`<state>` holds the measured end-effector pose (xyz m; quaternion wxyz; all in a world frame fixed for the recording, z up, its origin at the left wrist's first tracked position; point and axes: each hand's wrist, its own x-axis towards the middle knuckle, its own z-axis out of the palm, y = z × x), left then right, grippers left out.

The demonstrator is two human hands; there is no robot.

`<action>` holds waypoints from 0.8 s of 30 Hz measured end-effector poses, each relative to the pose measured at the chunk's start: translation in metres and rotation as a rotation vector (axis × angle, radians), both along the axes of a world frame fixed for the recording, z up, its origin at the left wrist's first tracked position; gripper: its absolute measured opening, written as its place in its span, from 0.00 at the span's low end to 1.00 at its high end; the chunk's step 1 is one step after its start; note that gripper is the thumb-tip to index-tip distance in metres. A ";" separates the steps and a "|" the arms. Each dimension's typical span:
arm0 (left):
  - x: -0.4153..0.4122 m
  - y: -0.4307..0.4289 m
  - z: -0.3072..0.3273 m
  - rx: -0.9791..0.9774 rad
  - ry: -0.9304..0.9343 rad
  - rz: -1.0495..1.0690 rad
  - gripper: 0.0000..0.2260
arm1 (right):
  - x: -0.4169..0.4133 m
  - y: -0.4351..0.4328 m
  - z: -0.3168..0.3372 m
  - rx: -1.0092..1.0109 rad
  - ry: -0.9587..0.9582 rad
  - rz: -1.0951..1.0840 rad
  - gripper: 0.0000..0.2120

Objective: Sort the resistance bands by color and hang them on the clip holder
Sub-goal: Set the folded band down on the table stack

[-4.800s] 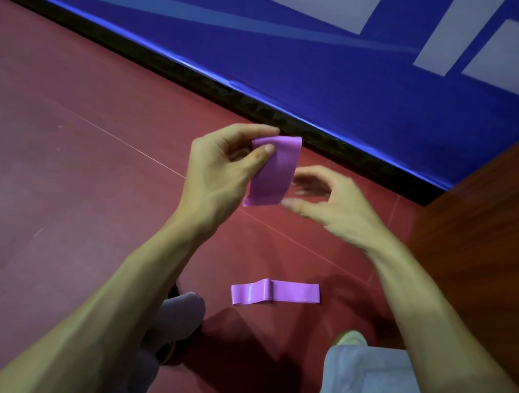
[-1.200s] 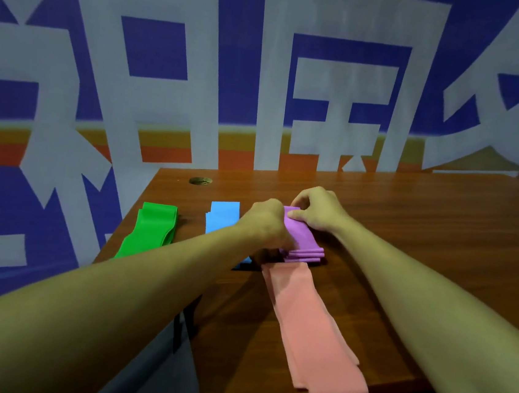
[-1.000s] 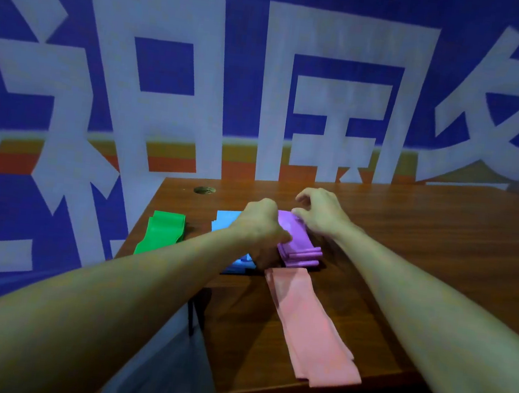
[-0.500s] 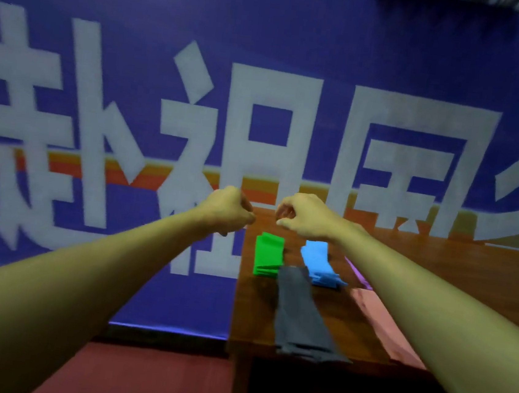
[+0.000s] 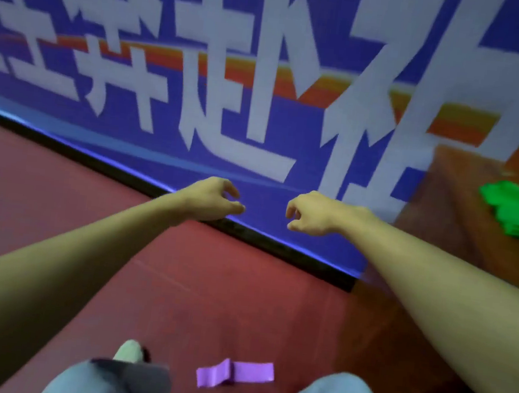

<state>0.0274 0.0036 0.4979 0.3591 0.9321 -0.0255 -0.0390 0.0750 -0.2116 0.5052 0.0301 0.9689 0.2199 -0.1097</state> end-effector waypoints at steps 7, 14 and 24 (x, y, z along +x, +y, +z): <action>0.022 0.020 -0.166 -0.023 0.232 -0.003 0.13 | 0.031 0.021 -0.179 0.006 0.302 -0.044 0.15; 0.039 0.009 -0.327 -0.077 0.512 -0.016 0.07 | 0.041 0.007 -0.365 0.136 0.526 -0.312 0.13; 0.053 -0.036 -0.491 -0.178 0.705 0.018 0.06 | 0.026 -0.030 -0.559 0.232 0.517 -0.925 0.19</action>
